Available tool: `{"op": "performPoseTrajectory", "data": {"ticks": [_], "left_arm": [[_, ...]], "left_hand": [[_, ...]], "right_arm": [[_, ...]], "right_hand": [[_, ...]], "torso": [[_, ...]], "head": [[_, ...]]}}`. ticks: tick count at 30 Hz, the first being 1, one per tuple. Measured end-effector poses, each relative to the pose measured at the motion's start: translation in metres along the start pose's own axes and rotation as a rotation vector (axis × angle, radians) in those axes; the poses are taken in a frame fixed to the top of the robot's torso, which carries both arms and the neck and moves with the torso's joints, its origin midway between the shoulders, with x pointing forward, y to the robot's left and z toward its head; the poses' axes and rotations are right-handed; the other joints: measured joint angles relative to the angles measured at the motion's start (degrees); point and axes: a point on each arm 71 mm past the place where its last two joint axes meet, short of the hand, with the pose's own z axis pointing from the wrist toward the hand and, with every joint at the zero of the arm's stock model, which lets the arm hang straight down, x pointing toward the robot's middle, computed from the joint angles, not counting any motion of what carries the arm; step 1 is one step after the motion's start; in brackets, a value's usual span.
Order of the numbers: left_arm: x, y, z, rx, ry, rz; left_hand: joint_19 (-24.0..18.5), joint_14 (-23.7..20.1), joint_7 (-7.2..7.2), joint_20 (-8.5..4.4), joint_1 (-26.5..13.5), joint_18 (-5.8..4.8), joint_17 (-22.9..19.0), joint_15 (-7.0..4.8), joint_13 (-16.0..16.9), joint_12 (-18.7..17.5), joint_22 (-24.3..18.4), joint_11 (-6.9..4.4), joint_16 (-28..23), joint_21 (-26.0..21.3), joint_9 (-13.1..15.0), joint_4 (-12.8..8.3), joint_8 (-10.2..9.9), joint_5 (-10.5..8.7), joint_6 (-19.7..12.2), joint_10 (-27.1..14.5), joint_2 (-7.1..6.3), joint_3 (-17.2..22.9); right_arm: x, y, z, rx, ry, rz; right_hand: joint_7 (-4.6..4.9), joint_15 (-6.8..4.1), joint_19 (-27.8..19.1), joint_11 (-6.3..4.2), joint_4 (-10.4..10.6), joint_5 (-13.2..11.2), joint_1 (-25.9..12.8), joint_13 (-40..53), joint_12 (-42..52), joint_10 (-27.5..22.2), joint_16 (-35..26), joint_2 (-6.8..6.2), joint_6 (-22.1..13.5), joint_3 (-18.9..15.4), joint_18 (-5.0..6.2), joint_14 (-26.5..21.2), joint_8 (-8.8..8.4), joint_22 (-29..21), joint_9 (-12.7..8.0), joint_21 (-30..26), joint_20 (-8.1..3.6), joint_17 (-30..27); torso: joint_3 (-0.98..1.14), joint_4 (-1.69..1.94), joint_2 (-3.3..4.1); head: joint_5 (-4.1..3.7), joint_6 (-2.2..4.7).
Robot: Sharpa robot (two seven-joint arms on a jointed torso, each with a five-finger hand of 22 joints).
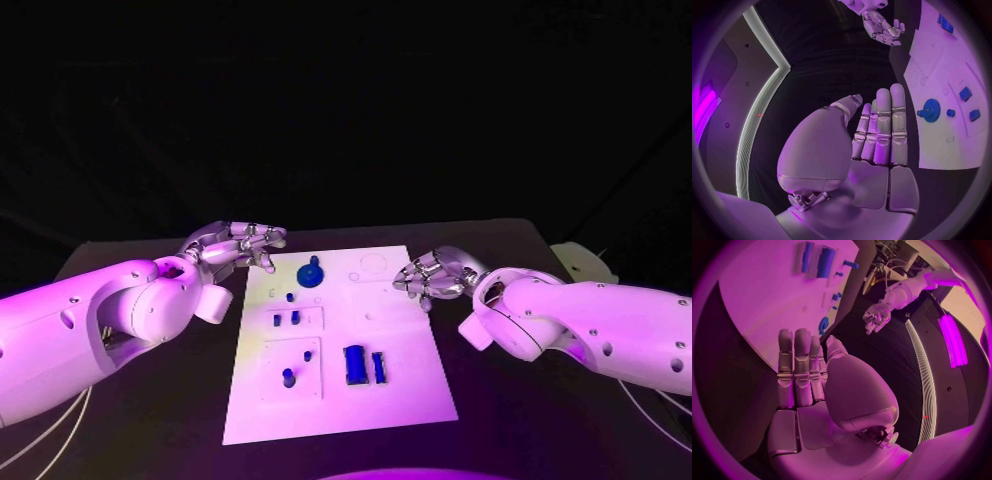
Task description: Assemble the parts on the task board
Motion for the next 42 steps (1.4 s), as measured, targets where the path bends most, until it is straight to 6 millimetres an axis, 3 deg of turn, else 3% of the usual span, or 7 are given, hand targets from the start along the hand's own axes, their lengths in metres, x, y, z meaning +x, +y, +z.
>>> {"op": "performPoseTrajectory", "data": {"ticks": [4, 10, 15, 21, 27, 33, 42], "left_arm": [[-0.004, 0.005, 0.007, 0.02, -0.035, -0.032], [-0.006, 0.009, 0.019, 0.048, -0.08, -0.068], [-0.005, 0.011, 0.03, 0.078, -0.12, -0.086], [-0.003, 0.011, 0.037, 0.117, -0.169, -0.089], [-0.002, 0.013, 0.034, 0.111, -0.173, -0.089], [0.013, 0.019, 0.027, 0.105, -0.176, -0.092], [0.037, 0.026, 0.007, 0.129, -0.261, -0.055]], "left_hand": [[-3.48, -3.66, 0.52, 0.63, 0.97, -0.01, -4.1, 0.98, -1.77, -2.71, -3.12, 0.73, -8.48, -5.33, -0.34, -0.24, 0.71, 0.0, -0.52, -0.73, 0.33, -0.4], [-11.48, -9.69, 0.92, 3.71, 2.52, -0.01, -10.64, 4.18, -4.44, -7.41, -10.26, 1.98, -23.78, -17.43, -1.06, -0.98, 0.95, 0.0, -1.72, -0.67, -0.36, 0.2], [-15.96, -12.36, 1.1, 7.98, 2.67, -0.01, -15.7, 6.4, -4.6, -13.33, -17.98, 3.09, -34.48, -29.54, -2.26, -1.96, 0.22, 0.0, -2.61, -0.8, -0.51, -0.45], [-16.46, -14.81, 0.07, 9.23, 1.93, -0.01, -19.95, 8.43, -4.68, -19.64, -23.2, 5.23, -41.92, -37.29, -2.46, -2.21, -4.92, 0.0, -5.86, -2.99, 0.91, -4.16], [-25.84, -25.52, -2.39, 5.66, -15.48, -1.82, -22.34, 6.22, -6.79, -22.83, -26.02, 2.83, -44.7, -39.13, -4.65, -5.63, -6.89, -3.16, -16.36, -13.88, 3.1, -8.01], [-33.75, -34.45, -4.37, 2.66, -29.99, -2.67, -23.26, 4.27, -7.7, -24.47, -27.03, 0.54, -45.56, -42.46, -5.57, -6.95, -10.12, -5.83, -25.0, -23.02, 6.11, -11.17], [-42.2, -43.92, -8.17, -0.48, -45.42, -5.48, -23.64, 0.51, -8.03, -25.24, -27.46, -2.19, -45.81, -44.01, -5.86, -7.59, -11.55, -8.68, -34.16, -32.68, 7.48, -14.51]], "right_arm": [[-0.012, 0.003, 0.025, -0.039, -0.019, 0.102], [-0.021, 0.009, 0.051, -0.106, -0.032, 0.192], [-0.023, 0.014, 0.066, -0.158, -0.042, 0.254], [-0.027, 0.018, 0.073, -0.205, -0.063, 0.293], [-0.024, 0.019, 0.071, -0.206, -0.062, 0.305], [-0.006, 0.026, 0.062, -0.223, -0.067, 0.36], [0.022, 0.044, 0.036, -0.258, -0.159, 0.49]], "right_hand": [[1.46, 2.54, -5.03, 2.05, 0.71, -2.59, 1.04, -8.93, -7.2, -2.63, -10.54, 0.01, -0.63, 1.43, 0.0, -6.06, -1.38, -5.77, -2.65, -7.02, 2.34, -5.3], [2.55, 4.83, -7.93, 4.0, 1.05, -5.81, 1.41, -22.84, -13.8, -0.81, -24.78, -0.36, 0.85, 2.42, 0.0, -8.53, -4.42, -16.01, -8.72, -15.55, 5.62, -14.79], [2.78, 6.27, -8.16, 4.68, -0.72, -6.59, 1.08, -31.25, -16.79, -0.13, -31.87, -0.04, 1.96, 2.88, -0.01, -8.28, -5.87, -23.12, -12.93, -18.05, 6.65, -20.67], [3.52, 7.49, -12.18, 5.23, -3.72, -8.13, -0.65, -37.45, -20.32, -0.34, -36.2, 1.1, 1.14, 4.62, -0.01, -9.36, -5.88, -30.83, -16.86, -18.12, 8.24, -25.97], [1.06, 5.95, -22.75, 3.29, -5.52, -10.36, -18.79, -40.04, -21.97, -12.75, -38.49, -1.28, -10.26, 5.17, -1.06, -22.32, -8.21, -38.56, -19.07, -20.47, 5.25, -27.99], [-1.12, 3.26, -31.37, 1.64, -8.03, -12.05, -33.49, -42.61, -25.26, -23.12, -39.25, -2.24, -19.72, 5.22, -2.26, -33.07, -8.87, -44.55, -20.7, -21.11, 2.7, -30.79], [-4.05, 0.47, -40.68, -2.54, -10.8, -16.16, -49.46, -43.79, -26.8, -34.31, -39.57, -2.71, -29.97, 5.25, -4.41, -44.76, -9.2, -51.04, -24.87, -21.47, -0.07, -33.35]], "torso": [[-0.49, 0.11, -1.07], [-0.79, 0.27, -2.07], [-0.77, 0.51, -2.57], [-0.5, 0.84, -2.82], [-0.47, 0.8, -2.86], [-0.02, 0.65, -3.09], [0.35, 0.55, -3.29]], "head": [[-0.05, 1.61], [0.14, 3.14], [0.7, 3.76], [1.6, 4.09], [1.97, 4.55], [4.08, 6.46], [5.29, 7.59]]}}
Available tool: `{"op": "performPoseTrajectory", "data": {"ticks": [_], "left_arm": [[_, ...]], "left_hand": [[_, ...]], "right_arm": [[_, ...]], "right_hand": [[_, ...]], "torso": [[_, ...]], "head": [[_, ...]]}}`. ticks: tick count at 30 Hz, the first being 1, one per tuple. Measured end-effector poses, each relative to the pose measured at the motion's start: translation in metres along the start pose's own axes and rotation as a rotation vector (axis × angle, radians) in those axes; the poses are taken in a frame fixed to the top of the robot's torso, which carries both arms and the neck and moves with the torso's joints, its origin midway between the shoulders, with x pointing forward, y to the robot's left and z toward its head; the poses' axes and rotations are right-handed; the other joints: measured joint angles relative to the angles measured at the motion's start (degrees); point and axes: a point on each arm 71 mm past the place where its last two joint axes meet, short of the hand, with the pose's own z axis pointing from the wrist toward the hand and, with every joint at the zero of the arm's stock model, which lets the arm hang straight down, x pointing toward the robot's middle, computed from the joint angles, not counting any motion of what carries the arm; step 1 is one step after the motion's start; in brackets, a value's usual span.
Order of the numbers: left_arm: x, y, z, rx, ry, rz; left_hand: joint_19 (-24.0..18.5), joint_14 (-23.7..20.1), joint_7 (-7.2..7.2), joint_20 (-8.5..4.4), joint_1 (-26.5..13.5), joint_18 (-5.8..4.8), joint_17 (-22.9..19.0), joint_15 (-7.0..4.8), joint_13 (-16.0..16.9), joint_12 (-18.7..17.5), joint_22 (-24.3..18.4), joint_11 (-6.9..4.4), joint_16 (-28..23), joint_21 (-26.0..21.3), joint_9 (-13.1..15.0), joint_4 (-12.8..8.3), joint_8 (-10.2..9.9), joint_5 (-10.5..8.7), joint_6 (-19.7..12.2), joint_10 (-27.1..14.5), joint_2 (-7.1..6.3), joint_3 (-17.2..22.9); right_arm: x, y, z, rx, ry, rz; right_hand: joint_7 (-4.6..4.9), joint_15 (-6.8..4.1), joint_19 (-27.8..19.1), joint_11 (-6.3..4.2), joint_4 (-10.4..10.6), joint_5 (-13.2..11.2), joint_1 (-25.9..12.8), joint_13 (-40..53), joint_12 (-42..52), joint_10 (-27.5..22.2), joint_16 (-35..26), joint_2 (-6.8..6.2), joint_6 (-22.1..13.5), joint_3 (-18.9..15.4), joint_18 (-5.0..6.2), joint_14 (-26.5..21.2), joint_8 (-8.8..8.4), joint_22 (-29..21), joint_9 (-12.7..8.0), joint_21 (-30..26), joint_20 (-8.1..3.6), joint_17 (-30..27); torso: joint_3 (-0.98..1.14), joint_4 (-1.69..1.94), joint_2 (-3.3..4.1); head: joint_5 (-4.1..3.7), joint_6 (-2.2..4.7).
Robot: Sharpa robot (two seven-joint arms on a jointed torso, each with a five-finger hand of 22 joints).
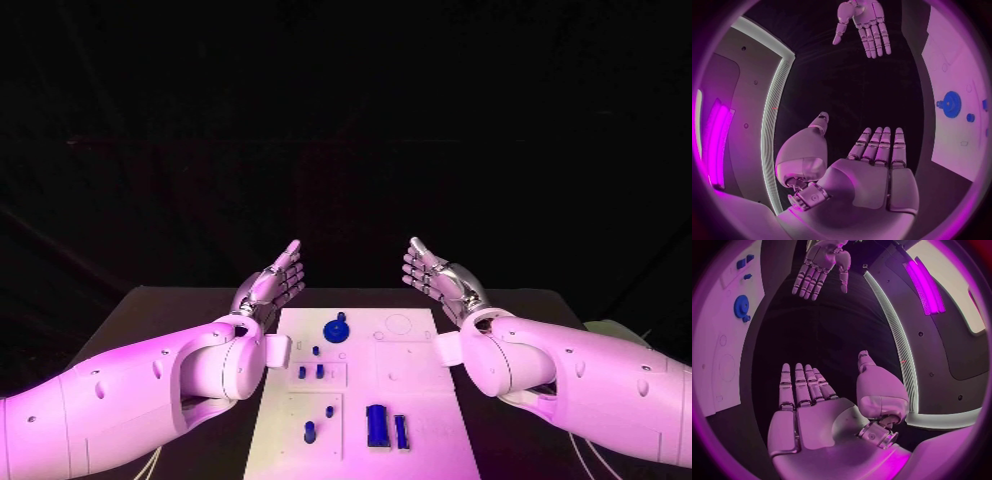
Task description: Assemble the parts on the task board
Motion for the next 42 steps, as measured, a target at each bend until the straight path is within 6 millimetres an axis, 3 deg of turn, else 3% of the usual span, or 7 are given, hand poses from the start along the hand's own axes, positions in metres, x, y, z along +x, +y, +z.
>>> {"op": "performPoseTrajectory", "data": {"ticks": [6, 12, 21, 32, 35, 38, 42], "left_arm": [[0.0022, -0.0014, -0.0094, 0.037, -0.071, 0.042], [0.0007, -0.0032, -0.011, 0.061, -0.11, 0.067], [-0.0009, -0.0046, -0.0113, 0.078, -0.133, 0.083], [-0.0013, -0.005, -0.0114, 0.084, -0.14, 0.088], [-0.0013, -0.0051, -0.0115, 0.084, -0.141, 0.089], [-0.0013, -0.0051, -0.0115, 0.085, -0.141, 0.089], [-0.0013, -0.0051, -0.0115, 0.086, -0.142, 0.09]], "left_hand": [[-3.99, -4.57, -1.86, -1.58, -7.33, -2.17, -0.01, -1.78, -0.06, 0.0, -0.04, -2.94, 0.0, -0.24, -0.09, -0.15, -0.23, -2.41, -4.35, -4.59, 0.24, -1.4], [-7.01, -7.96, -2.54, -4.6, -12.82, -3.03, -0.08, -2.47, -0.1, 0.0, -0.08, -4.12, 0.0, -0.24, -0.12, -0.14, -0.23, -4.7, -7.65, -8.03, 0.35, -4.18], [-10.46, -12.06, -2.88, -6.62, -19.53, -3.02, -0.08, -2.84, -0.09, 0.0, -0.1, -4.69, -0.2, -0.46, -0.11, -0.18, -0.23, -5.78, -11.66, -12.26, 0.36, -6.31], [-13.52, -15.06, -3.0, -6.9, -24.74, -3.9, -0.07, -2.96, -0.09, 0.0, -0.1, -4.94, -0.2, -0.46, -0.1, -0.17, -0.23, -6.0, -14.44, -15.26, 0.41, -6.96], [-15.33, -16.26, -2.94, -6.89, -25.66, -3.9, -0.07, -2.88, -0.08, 0.0, -0.1, -4.89, -0.2, -0.46, -0.09, -0.17, -0.23, -6.0, -15.7, -16.55, 0.27, -6.96], [-16.55, -18.01, -2.97, -6.9, -26.5, -3.91, -0.07, -2.9, -0.08, 0.0, -0.09, -4.93, -0.2, -0.46, -0.1, -0.17, -0.23, -6.0, -17.35, -18.32, 0.35, -6.96], [-18.33, -20.65, -3.0, -6.92, -33.29, -3.9, -0.07, -2.88, -0.08, 0.0, -0.09, -4.88, -0.2, -0.46, -0.12, -0.17, -0.23, -6.0, -19.95, -21.04, 0.37, -6.96]], "right_arm": [[0.0041, 0.004, -0.01, -0.015, -0.091, 0.03], [0.002, 0.0047, -0.0117, -0.02, -0.141, 0.031], [-0.0003, 0.0048, -0.0122, -0.022, -0.173, 0.031], [-0.001, 0.0049, -0.0123, -0.023, -0.184, 0.03], [-0.001, 0.0049, -0.0124, -0.023, -0.185, 0.03], [-0.0011, 0.0049, -0.0124, -0.023, -0.186, 0.03], [-0.0011, 0.0049, -0.0124, -0.023, -0.186, 0.03]], "right_hand": [[-2.8, -0.5, -4.2, -0.96, -0.41, -0.95, -7.46, -0.15, -0.3, -5.21, 0.0, -0.05, -4.78, 0.07, -3.22, -5.42, 0.0, -3.03, -0.91, -0.14, -2.81, -0.44], [-3.91, -0.69, -7.56, -1.31, -0.41, -1.21, -13.15, -0.22, -0.3, -9.2, 0.0, -0.09, -8.4, 0.07, -4.13, -9.56, 0.0, -5.34, -1.22, -0.14, -4.73, -0.57], [-4.48, -0.76, -11.52, -1.47, -0.72, -1.43, -19.97, -0.24, -0.3, -14.05, 0.0, -0.11, -12.81, 0.07, -4.11, -14.57, -0.22, -8.11, -1.37, -0.13, -5.8, -0.66], [-4.51, -0.77, -14.66, -1.59, -0.72, -1.42, -25.17, -0.23, -0.3, -17.68, 0.0, -0.22, -16.12, 0.07, -4.75, -18.44, -0.21, -12.78, -1.39, -0.13, -5.91, -0.66], [-4.62, -0.79, -19.73, -1.52, -0.72, -1.42, -29.2, -0.23, -0.3, -22.69, 0.0, -0.15, -21.19, 0.07, -5.0, -23.58, -0.21, -13.87, -1.39, -0.13, -6.01, -0.66], [-4.63, -0.81, -20.08, -1.58, -0.72, -1.42, -34.43, -0.23, -0.3, -24.16, 0.0, -0.13, -22.13, 0.07, -5.0, -25.1, -0.21, -14.01, -1.39, -0.13, -6.01, -0.65], [-4.63, -0.81, -20.08, -1.58, -0.72, -1.42, -34.55, -0.23, -0.3, -24.16, 0.0, -0.13, -22.13, 0.07, -5.0, -25.1, -0.21, -14.06, -1.38, -0.13, -6.01, -0.65]], "torso": [[0.04, -0.01, -0.01], [0.05, -0.01, -0.02], [0.05, -0.01, -0.02], [0.05, -0.01, -0.02], [0.05, -0.01, -0.02], [0.05, -0.01, -0.02], [0.05, -0.01, -0.02]], "head": [[0.02, 0.04], [0.03, 0.04], [0.03, 0.04], [0.03, 0.05], [0.03, 0.05], [0.03, 0.05], [0.03, 0.05]]}}
